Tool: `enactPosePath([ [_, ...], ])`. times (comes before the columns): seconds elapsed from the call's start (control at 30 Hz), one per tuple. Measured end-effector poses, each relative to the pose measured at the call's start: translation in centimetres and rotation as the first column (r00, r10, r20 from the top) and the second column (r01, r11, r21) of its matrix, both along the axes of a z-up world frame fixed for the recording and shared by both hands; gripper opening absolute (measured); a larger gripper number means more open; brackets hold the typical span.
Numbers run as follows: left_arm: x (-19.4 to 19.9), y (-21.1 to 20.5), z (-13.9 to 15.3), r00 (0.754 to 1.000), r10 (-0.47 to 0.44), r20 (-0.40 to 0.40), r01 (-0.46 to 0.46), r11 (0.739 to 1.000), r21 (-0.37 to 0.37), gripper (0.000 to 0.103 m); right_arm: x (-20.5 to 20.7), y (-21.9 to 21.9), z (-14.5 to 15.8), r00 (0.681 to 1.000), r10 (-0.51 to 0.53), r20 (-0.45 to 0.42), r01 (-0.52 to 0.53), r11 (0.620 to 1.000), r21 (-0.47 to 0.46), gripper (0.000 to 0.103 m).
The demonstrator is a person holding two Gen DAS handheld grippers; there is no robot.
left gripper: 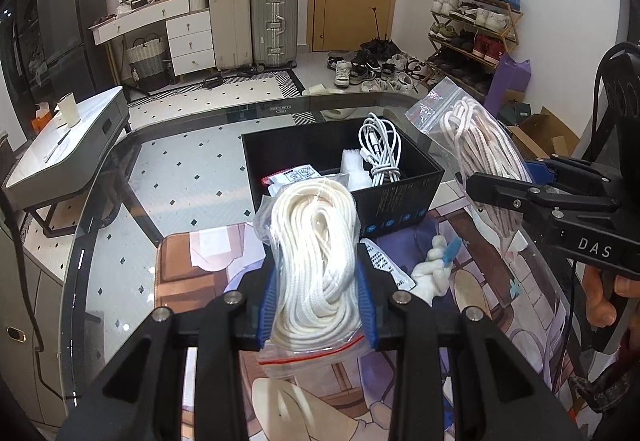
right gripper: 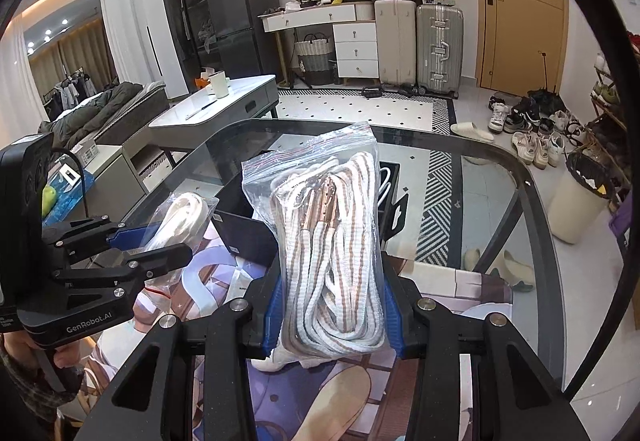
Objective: Organize soft objects
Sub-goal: 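Lift and carry both rope bags over the black box with both tools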
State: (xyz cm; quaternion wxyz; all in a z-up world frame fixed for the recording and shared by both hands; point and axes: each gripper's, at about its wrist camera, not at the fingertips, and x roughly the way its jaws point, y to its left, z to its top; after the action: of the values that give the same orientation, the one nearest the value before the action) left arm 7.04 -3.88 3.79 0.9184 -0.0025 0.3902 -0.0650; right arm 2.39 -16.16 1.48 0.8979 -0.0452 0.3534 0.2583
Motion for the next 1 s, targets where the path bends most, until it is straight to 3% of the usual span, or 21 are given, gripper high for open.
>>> enactPosePath([
  [1.0, 5.5, 0.8, 1.8, 1.000, -0.015, 0.025, 0.015, 1.000, 0.015, 0.032, 4.3, 1.4, 0.9, 1.000, 0.019, 0.024, -0.019, 1.000, -0.002, 0.042],
])
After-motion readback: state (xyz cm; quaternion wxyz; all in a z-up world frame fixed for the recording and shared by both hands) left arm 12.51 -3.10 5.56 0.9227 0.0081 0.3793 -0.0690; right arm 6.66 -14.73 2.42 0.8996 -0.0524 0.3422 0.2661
